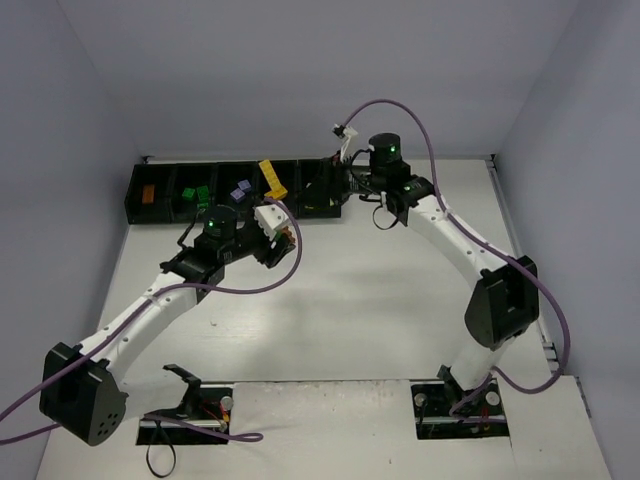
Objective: Sort the legos into containers by color
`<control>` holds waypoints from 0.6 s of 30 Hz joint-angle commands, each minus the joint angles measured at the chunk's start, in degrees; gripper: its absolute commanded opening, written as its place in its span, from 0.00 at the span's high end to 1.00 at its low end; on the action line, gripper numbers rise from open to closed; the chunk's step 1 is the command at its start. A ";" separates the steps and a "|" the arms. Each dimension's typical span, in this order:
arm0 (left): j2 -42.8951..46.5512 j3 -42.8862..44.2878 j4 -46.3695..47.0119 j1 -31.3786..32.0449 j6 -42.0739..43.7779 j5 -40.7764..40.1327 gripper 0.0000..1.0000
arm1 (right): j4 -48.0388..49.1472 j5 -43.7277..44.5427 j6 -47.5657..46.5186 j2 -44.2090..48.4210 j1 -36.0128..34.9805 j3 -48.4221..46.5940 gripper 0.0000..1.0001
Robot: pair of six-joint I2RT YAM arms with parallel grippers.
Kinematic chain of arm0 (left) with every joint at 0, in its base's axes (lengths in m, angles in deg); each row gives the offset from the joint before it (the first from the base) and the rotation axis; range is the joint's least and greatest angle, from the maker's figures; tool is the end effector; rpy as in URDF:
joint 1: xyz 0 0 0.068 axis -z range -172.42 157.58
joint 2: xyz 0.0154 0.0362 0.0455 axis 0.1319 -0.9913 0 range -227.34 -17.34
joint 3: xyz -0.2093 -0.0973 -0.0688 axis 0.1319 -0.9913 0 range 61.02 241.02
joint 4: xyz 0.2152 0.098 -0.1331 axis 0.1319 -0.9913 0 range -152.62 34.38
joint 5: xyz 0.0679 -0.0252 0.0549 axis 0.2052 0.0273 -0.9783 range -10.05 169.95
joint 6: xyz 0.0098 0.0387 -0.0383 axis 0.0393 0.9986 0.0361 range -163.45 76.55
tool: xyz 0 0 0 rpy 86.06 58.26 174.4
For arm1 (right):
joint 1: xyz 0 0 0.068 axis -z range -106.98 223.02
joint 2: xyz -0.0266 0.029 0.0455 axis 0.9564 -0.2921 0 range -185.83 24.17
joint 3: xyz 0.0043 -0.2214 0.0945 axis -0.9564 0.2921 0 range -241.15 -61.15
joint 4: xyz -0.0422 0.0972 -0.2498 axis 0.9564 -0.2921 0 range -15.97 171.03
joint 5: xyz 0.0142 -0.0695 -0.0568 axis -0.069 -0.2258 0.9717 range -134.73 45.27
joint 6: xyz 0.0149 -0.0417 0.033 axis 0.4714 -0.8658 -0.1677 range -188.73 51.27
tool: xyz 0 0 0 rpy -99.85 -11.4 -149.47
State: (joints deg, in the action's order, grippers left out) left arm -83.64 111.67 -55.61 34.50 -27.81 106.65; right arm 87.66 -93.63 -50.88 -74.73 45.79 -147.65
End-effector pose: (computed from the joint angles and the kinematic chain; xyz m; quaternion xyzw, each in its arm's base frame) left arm 0.2536 -0.1479 0.2846 0.4113 0.6717 -0.2408 0.5671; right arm 0.3572 0.2157 0.3353 -0.3319 0.6503 0.5176 0.4462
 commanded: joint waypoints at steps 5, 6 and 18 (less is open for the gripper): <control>-2.16 6.73 4.12 -0.20 3.52 1.95 0.80 | 2.24 -4.36 2.11 3.62 -6.08 5.11 0.34; -2.51 6.83 4.21 -0.20 3.43 1.95 0.79 | 2.16 -4.10 2.10 3.62 -6.35 5.46 0.34; -1.64 6.48 4.21 -0.11 3.26 2.13 0.79 | 1.89 0.47 1.93 3.09 -6.70 7.04 0.40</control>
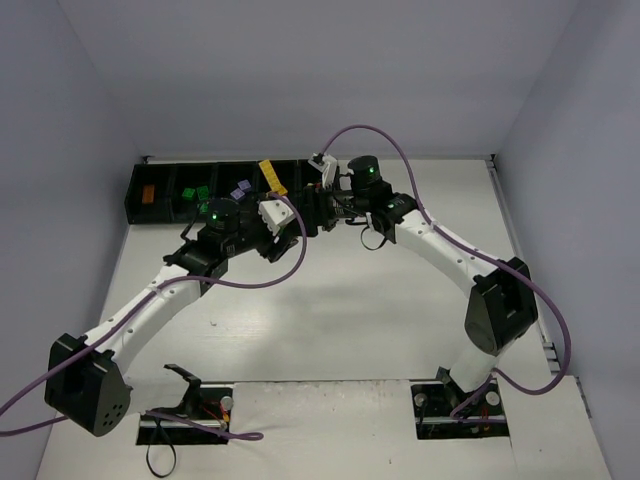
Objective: Sort the legos into containers by color
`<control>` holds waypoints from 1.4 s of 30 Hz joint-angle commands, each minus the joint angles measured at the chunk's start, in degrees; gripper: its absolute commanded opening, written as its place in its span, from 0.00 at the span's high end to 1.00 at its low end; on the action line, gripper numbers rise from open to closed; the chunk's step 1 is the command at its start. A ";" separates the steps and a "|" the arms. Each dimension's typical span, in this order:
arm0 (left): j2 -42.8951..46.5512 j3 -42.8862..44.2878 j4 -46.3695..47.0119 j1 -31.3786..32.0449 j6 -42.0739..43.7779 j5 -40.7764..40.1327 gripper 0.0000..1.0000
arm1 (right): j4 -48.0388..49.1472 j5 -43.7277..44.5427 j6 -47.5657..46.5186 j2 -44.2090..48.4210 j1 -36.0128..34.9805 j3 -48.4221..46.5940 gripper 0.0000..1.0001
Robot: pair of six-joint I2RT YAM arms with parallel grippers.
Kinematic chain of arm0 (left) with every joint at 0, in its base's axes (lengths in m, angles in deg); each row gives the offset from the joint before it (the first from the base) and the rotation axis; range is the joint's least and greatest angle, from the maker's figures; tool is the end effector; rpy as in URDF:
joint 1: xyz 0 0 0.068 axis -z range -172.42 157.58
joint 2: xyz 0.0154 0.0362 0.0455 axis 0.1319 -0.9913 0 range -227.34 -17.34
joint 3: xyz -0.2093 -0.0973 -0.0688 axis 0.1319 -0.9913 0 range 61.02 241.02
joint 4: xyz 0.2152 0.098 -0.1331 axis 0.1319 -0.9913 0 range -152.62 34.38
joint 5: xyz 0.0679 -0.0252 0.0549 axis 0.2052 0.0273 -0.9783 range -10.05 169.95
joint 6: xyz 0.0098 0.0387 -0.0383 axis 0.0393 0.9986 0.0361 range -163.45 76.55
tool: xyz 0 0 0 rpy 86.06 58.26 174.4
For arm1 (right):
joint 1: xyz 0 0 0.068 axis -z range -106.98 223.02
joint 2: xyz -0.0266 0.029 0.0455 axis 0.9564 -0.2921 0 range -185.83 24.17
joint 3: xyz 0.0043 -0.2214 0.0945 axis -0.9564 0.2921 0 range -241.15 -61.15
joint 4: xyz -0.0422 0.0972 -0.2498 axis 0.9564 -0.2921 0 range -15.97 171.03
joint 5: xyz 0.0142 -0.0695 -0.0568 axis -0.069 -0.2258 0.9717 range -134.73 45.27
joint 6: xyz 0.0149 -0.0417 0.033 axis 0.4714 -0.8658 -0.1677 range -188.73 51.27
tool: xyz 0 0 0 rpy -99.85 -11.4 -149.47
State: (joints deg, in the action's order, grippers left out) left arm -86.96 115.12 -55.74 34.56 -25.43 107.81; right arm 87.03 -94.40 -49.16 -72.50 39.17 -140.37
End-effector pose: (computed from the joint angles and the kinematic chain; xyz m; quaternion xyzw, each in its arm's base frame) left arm 0.2639 -0.1543 0.2903 0.4303 0.6588 -0.2370 0.5698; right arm 0.3203 0.2493 0.3038 -0.3511 0.6640 0.5487 0.3671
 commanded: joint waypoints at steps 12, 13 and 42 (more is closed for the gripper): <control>1.34 2.49 5.39 0.26 -0.36 2.11 0.79 | 2.09 2.30 -0.06 -0.46 -0.26 -0.93 0.54; 1.16 2.49 5.48 0.35 -0.53 2.11 0.79 | 2.09 2.30 -0.06 -0.54 -0.26 -1.02 0.55; 5.99 0.12 5.91 -8.60 -17.05 13.08 0.20 | 2.17 -4.46 -4.18 2.09 7.12 0.38 1.00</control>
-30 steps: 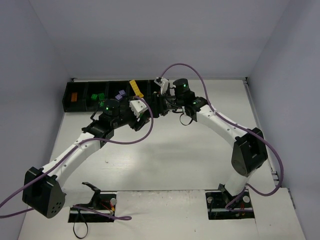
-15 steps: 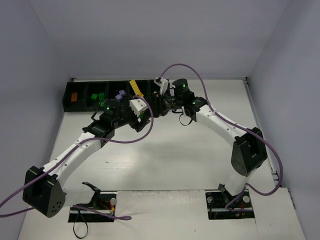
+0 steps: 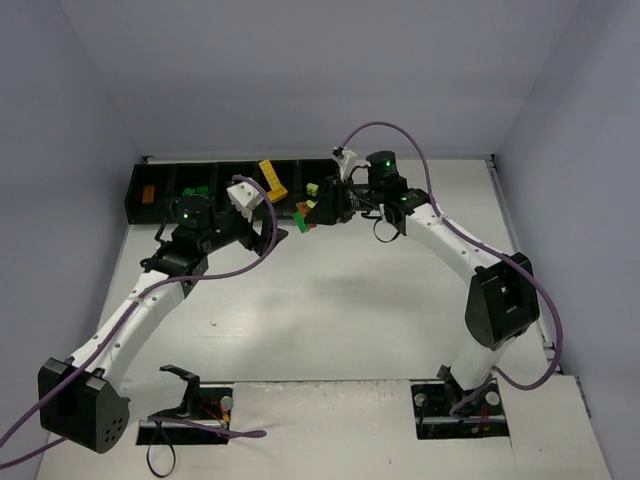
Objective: Sort the legos into containers by color
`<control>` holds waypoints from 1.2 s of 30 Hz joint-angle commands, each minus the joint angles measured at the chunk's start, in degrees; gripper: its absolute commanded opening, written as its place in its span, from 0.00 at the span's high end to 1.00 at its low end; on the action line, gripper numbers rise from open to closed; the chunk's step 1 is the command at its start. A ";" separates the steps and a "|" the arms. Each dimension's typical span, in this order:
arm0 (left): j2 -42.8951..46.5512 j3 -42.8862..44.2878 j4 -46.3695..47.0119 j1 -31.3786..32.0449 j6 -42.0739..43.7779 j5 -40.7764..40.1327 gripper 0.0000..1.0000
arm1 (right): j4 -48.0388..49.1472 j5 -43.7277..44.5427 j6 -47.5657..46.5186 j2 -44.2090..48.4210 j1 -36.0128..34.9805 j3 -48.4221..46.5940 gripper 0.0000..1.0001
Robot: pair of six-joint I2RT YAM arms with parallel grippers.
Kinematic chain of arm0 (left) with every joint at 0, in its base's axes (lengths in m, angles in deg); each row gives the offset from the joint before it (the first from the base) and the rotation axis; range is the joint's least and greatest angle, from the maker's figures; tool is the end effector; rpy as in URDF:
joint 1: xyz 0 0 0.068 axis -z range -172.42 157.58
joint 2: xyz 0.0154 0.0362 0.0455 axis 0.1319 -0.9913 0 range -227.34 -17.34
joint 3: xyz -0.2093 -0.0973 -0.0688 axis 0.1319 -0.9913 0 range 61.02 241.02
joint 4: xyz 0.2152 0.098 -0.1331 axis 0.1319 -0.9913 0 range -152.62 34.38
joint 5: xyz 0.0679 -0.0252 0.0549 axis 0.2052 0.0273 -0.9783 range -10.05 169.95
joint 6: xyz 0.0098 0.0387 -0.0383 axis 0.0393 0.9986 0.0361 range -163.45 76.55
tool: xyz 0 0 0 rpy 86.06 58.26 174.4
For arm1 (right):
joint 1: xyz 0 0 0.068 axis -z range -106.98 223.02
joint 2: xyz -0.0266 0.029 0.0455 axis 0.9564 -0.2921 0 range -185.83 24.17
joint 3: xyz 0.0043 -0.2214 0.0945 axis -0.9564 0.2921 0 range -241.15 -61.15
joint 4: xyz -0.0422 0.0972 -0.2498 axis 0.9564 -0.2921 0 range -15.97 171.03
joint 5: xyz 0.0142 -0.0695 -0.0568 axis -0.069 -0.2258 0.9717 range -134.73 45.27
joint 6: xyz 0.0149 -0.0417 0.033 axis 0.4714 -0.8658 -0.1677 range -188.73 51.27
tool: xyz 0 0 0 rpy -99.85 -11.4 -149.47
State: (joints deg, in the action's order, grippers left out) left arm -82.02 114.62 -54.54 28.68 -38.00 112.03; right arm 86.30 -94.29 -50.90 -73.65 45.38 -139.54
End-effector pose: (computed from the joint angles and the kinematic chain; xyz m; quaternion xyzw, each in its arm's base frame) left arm 0.2613 -0.1224 0.3134 0.3419 0.6758 -0.2937 0.5833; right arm 0.3479 0.2145 0.2896 -0.3179 0.6916 0.5206 0.3869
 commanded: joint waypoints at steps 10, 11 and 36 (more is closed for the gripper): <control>-3.95 6.86 6.03 -5.46 -9.05 25.04 0.20 | 3.07 -10.90 -10.61 6.50 1.89 -0.62 1.00; -4.30 7.30 6.91 -5.81 -9.49 26.71 0.20 | 3.07 -11.34 -11.40 7.02 1.89 -0.54 1.00; -13.54 15.39 11.84 -6.51 -15.74 41.14 0.29 | 7.64 -20.22 -18.62 9.14 1.36 -1.50 1.00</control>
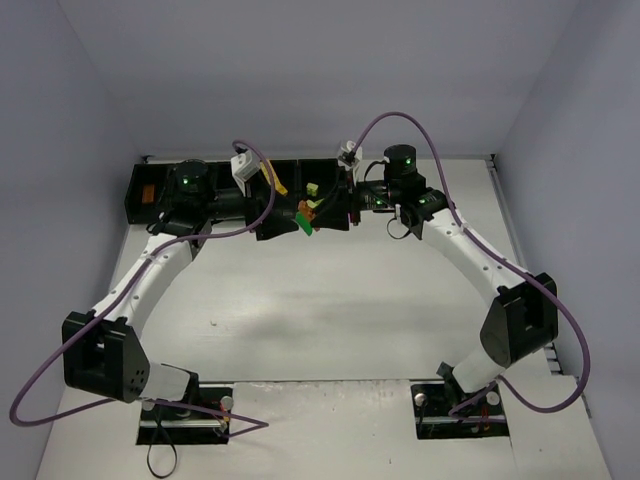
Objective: Sort the legos into containers by color
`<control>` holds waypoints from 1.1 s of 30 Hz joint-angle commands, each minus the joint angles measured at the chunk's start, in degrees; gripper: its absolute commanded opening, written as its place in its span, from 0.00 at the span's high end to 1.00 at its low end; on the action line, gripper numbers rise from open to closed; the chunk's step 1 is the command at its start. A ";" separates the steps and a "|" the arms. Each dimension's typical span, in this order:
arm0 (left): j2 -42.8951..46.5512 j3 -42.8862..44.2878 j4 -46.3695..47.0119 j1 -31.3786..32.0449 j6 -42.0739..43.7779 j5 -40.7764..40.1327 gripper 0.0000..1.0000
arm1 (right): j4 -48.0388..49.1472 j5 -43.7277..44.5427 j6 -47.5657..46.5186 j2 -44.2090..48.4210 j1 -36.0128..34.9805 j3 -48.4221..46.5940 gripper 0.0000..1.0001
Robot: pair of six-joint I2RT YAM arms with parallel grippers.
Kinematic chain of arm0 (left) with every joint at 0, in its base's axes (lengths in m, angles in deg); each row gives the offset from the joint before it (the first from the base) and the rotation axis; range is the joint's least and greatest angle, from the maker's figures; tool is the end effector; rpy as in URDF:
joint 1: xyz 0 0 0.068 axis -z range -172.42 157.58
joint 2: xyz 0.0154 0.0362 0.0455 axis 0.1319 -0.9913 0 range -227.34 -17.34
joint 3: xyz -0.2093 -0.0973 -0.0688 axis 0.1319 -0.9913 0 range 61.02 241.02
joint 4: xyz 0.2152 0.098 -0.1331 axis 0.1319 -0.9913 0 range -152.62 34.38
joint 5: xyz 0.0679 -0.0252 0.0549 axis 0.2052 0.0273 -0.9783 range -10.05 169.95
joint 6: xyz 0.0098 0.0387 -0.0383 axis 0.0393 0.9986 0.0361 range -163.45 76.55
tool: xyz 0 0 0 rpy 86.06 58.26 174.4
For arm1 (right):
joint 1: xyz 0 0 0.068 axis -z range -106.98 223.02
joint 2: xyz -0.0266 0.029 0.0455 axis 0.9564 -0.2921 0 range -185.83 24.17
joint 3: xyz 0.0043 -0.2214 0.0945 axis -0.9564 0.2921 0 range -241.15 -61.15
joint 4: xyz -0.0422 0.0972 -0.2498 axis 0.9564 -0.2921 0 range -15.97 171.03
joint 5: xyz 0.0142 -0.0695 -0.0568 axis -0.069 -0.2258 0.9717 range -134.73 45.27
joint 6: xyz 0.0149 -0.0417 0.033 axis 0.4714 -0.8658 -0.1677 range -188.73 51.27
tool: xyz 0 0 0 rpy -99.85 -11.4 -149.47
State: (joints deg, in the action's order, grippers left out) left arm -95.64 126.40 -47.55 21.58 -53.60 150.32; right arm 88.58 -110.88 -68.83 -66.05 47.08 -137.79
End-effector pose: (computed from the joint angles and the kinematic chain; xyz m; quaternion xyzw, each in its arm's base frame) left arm 0.3038 -0.1125 0.3335 0.4098 0.5884 -0.5305 0.4520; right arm 0.3195 0.1936 0.3332 -0.4960 0.5246 0.5207 0.4557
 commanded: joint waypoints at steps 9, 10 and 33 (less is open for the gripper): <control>-2.47 5.89 4.93 2.17 -0.22 3.11 0.29 | 5.54 -4.87 -0.52 1.44 -0.96 -3.16 1.00; -2.64 6.16 5.02 2.26 -0.31 3.11 0.29 | 5.54 -4.87 -0.60 1.36 -1.14 -3.16 1.00; -3.52 5.28 -0.43 2.61 1.45 9.35 0.56 | 5.90 -5.57 -0.34 1.62 -0.87 -2.72 1.00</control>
State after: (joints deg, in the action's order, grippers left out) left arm -100.19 129.90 -48.79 24.09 -55.27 156.37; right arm 89.85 -113.57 -68.83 -66.07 46.32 -138.21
